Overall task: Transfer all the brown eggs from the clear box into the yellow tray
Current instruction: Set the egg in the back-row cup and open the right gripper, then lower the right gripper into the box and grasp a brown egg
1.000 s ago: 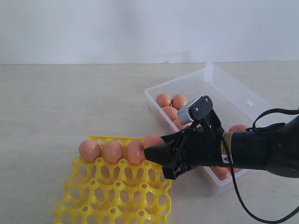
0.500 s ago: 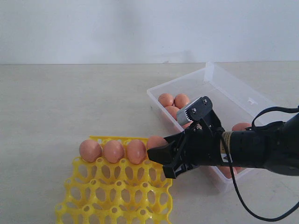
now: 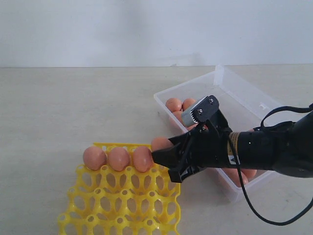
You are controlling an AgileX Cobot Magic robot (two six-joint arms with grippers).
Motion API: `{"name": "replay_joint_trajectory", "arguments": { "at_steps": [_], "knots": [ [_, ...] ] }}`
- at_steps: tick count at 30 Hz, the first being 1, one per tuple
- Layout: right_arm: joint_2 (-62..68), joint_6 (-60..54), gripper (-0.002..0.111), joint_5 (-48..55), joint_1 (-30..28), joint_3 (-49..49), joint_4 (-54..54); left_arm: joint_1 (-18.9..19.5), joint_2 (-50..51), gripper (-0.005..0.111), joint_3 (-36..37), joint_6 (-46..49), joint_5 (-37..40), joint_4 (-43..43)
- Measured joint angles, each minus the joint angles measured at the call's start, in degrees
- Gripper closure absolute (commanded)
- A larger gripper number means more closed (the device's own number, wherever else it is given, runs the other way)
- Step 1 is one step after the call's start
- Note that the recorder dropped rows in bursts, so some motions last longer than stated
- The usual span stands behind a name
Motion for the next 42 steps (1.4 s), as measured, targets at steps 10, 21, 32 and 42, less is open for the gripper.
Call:
{"name": "replay_joint_trajectory", "arguments": {
  "at_steps": [10,21,32,42],
  "knots": [
    [0.0,-0.23,0.052,0.08,0.0,0.0,-0.33,0.0,0.0,0.103,0.0,0.0,0.0,0.0],
    [-3.48,-0.08,0.061,-10.15,0.0,0.0,6.37,0.0,0.0,0.103,0.0,0.0,0.0,0.0],
    [-14.6,-24.7,0.079,66.4,-0.68,-31.16,32.01,0.0,0.0,0.103,0.0,0.0,0.0,0.0],
    [6.85,-51.72,0.052,113.53,-1.12,-61.67,41.08,0.0,0.0,0.103,0.0,0.0,0.0,0.0]
  ]
}}
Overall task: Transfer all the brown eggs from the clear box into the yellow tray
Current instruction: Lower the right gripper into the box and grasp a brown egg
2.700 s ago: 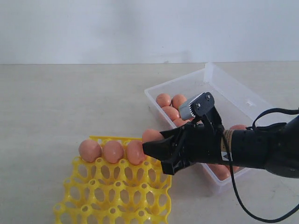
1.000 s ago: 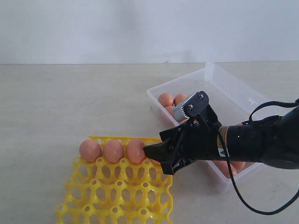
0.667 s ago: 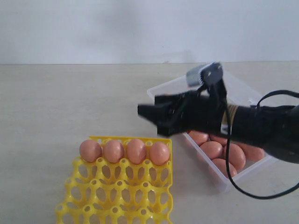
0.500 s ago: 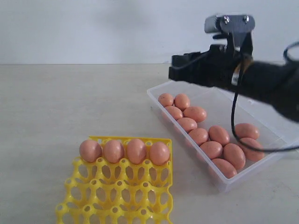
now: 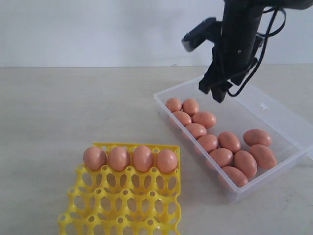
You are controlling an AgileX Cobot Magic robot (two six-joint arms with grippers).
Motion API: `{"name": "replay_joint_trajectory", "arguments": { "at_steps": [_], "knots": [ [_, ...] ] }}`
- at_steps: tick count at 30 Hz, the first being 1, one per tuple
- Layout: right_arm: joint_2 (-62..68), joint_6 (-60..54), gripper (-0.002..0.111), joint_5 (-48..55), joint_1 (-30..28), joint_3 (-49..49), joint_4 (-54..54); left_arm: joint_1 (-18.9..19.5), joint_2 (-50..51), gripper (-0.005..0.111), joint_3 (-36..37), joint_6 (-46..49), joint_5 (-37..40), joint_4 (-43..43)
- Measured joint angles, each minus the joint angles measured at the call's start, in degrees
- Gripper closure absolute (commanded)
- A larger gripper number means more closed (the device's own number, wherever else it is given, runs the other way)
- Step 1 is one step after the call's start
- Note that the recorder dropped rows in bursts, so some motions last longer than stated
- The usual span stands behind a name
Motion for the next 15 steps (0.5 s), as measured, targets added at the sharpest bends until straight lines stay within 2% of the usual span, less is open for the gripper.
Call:
{"name": "replay_joint_trajectory", "arguments": {
  "at_steps": [6,11,15],
  "knots": [
    [7.0,-3.54,0.052,0.62,0.0,-1.1,1.01,0.0,0.0,0.103,0.0,0.0,0.0,0.0],
    [8.56,-6.81,0.052,-5.11,0.0,-1.24,2.29,0.0,0.0,0.103,0.0,0.0,0.0,0.0],
    [8.6,-14.22,0.052,-8.03,0.0,-1.58,6.86,0.0,0.0,0.103,0.0,0.0,0.0,0.0]
  ]
}}
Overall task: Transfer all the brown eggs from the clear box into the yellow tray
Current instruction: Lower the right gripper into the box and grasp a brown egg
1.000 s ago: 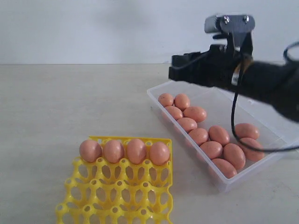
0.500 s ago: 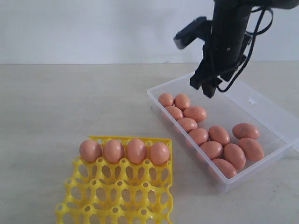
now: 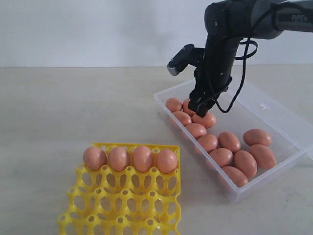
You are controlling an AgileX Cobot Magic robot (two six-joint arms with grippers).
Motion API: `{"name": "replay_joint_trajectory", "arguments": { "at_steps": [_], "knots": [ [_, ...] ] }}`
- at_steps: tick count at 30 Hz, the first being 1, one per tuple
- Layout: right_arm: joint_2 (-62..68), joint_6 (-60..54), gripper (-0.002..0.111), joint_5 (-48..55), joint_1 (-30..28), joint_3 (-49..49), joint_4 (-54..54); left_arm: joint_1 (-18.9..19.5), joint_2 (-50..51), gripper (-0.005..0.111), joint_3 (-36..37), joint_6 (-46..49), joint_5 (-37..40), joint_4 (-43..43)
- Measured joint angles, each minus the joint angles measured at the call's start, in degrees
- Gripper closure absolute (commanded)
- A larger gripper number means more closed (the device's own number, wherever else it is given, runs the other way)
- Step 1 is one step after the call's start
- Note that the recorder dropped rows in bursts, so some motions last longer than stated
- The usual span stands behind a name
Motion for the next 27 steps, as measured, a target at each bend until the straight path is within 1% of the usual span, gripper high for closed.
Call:
{"name": "replay_joint_trajectory", "arguments": {
  "at_steps": [5,17,19,21,22,23,27],
  "knots": [
    [0.49,-6.62,0.052,0.0,0.0,-0.1,3.53,0.0,0.0,0.103,0.0,0.0,0.0,0.0],
    [4.76,-7.94,0.052,-0.26,-0.12,-0.1,3.97,0.0,0.0,0.103,0.0,0.0,0.0,0.0],
    [4.9,-7.94,0.062,-0.26,-0.12,-0.1,3.97,0.0,0.0,0.103,0.0,0.0,0.0,0.0],
    [4.9,-7.94,0.094,0.21,-0.12,-0.1,3.97,0.0,0.0,0.103,0.0,0.0,0.0,0.0],
    [4.9,-7.84,0.107,0.19,-0.12,-0.1,3.97,0.0,0.0,0.103,0.0,0.0,0.0,0.0],
    [4.9,-7.84,0.108,0.19,-0.12,-0.1,3.97,0.0,0.0,0.103,0.0,0.0,0.0,0.0],
    [4.9,-6.72,0.108,-3.45,-0.24,-0.1,3.53,0.0,0.0,0.103,0.0,0.0,0.0,0.0]
  ]
}}
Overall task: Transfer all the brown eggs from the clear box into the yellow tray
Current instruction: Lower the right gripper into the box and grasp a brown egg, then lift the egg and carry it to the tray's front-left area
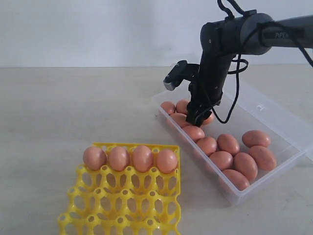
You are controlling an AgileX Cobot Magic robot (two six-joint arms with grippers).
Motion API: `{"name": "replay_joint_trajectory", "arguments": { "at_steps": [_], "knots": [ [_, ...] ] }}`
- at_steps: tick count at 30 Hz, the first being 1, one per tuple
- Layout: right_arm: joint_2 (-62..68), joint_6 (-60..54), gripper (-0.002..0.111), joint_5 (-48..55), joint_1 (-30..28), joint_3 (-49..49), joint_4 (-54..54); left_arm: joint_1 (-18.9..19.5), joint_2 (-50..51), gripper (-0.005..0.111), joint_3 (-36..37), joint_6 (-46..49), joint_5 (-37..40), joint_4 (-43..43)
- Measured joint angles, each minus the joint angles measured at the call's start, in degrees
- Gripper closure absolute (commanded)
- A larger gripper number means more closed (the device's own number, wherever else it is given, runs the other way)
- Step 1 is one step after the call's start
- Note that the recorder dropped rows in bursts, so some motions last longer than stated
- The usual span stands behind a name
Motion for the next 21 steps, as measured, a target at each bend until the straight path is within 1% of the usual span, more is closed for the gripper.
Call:
{"name": "replay_joint_trajectory", "arguments": {
  "at_steps": [4,7,9,10,11,12,13,14,15,16,17,18,19,20,21],
  "knots": [
    [-2.18,8.48,0.108,-1.73,-0.37,0.0,0.54,0.0,0.0,0.103,0.0,0.0,0.0,0.0],
    [-5.96,20.37,0.108,-2.25,-0.63,0.0,0.0,0.0,0.0,0.103,0.0,0.0,0.0,0.0],
    [-9.45,27.84,0.108,-5.09,-0.69,0.23,0.0,0.0,0.0,0.103,0.0,0.0,0.0,0.0],
    [-13.09,31.99,0.108,-12.33,-0.69,1.7,0.33,0.0,0.0,0.103,0.0,0.0,0.0,0.0],
    [-15.26,33.4,0.108,-17.21,-0.28,2.94,0.74,0.0,0.0,0.103,0.0,0.0,0.0,0.0],
    [-19.72,34.96,0.108,-27.14,0.9,6.15,1.58,0.0,0.0,0.103,0.0,0.0,0.0,0.0],
    [-21.91,35.28,0.108,-33.23,1.94,8.11,1.83,0.0,0.0,0.103,0.0,0.0,0.0,0.0],
    [-25.66,35.55,0.108,-44.54,4.73,12.05,2.11,0.0,0.0,0.103,0.0,0.0,0.0,0.0],
    [-27.47,35.55,0.108,-51.06,6.4,14.43,2.11,0.0,0.0,0.103,0.0,0.0,0.0,0.0],
    [-30.15,35.55,0.108,-63.84,9.63,19.04,2.11,0.0,0.0,0.103,0.0,0.0,0.0,0.0],
    [-32.01,35.74,0.108,-74.54,13.08,24.04,2.11,0.0,0.0,0.103,0.0,0.0,0.0,0.0],
    [-32.47,36.2,0.108,-79.98,15.07,26.92,2.11,0.0,0.0,0.103,0.0,0.0,0.0,0.0],
    [-32.6,38.49,0.108,-88.08,18.74,32.63,2.11,0.0,0.0,0.103,0.0,0.0,0.0,0.0],
    [-32.6,40.61,0.108,-91.24,20.85,35.38,2.11,0.0,0.0,0.103,0.0,0.0,0.0,0.0],
    [-31.9,45.13,0.108,-94.93,25.03,39.94,2.11,0.0,0.0,0.103,0.0,0.0,0.0,0.0]
  ]
}}
